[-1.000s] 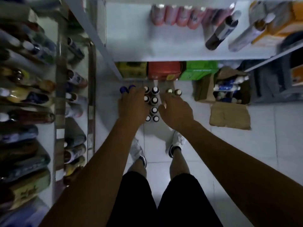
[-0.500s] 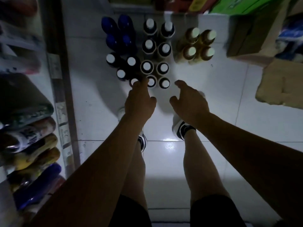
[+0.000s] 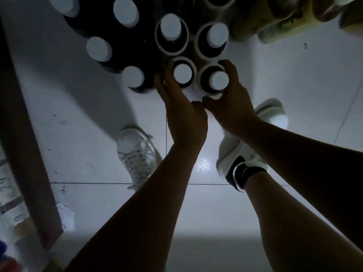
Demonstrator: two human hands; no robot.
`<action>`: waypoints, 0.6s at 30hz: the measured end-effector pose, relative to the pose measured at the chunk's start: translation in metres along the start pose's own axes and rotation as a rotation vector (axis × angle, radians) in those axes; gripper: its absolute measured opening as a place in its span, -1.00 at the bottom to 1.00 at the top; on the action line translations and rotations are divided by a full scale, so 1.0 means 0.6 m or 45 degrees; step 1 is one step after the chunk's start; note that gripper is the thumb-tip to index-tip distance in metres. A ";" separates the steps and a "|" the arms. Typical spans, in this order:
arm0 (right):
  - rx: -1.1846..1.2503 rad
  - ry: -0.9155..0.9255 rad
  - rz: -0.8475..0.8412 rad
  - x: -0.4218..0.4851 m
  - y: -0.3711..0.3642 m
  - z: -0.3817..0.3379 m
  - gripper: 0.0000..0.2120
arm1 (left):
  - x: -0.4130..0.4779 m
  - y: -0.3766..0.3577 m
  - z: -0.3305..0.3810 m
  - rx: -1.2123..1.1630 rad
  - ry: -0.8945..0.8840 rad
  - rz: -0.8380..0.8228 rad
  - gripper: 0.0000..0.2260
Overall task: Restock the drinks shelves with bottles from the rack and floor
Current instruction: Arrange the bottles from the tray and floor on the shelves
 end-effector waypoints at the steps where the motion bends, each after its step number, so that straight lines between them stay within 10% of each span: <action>1: 0.035 0.011 0.024 0.006 -0.004 0.005 -0.27 | 0.002 -0.005 -0.002 -0.017 -0.009 0.053 -0.17; 18: 0.068 -0.097 0.103 -0.061 0.055 0.049 -0.37 | -0.006 -0.037 -0.027 0.217 0.007 -0.106 -0.38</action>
Point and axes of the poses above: each hand's wrist, its own x-axis towards the middle knuckle, its own y-axis out of the back of the hand, z = x × y, the point moved 4 cm from there along x, towards the middle knuckle, and after that the axes turned 12 degrees about z, right-handed, at the moved point
